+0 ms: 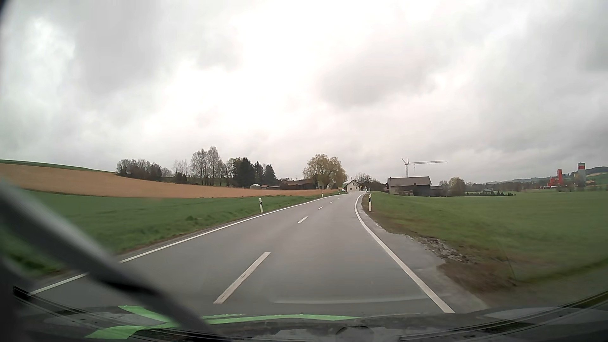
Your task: Follow the waypoints while adhering to traffic rules and regulations
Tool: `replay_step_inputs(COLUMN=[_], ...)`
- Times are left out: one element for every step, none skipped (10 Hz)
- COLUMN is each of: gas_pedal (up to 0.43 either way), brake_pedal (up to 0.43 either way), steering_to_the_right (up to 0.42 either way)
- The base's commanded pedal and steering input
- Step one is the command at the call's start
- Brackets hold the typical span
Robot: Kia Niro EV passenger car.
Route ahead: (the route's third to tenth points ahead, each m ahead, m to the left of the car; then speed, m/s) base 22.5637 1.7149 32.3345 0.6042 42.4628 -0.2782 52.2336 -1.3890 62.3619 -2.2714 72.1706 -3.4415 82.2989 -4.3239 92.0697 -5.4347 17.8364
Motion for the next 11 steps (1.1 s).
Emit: replay_step_inputs(gas_pedal=[0.079, 0.079, 0.079, 0.079, 0.079, 0.079, 0.079, 0.087, 0.11, 0.11, 0.11], brake_pedal=[0.0, 0.0, 0.0, 0.0, 0.0, 0.0, 0.0, 0.0, 0.0, 0.0, 0.0], steering_to_the_right=[0.006, 0.007, 0.007, 0.007, 0.007, 0.007, 0.007, 0.007, 0.007, 0.008, 0.01])
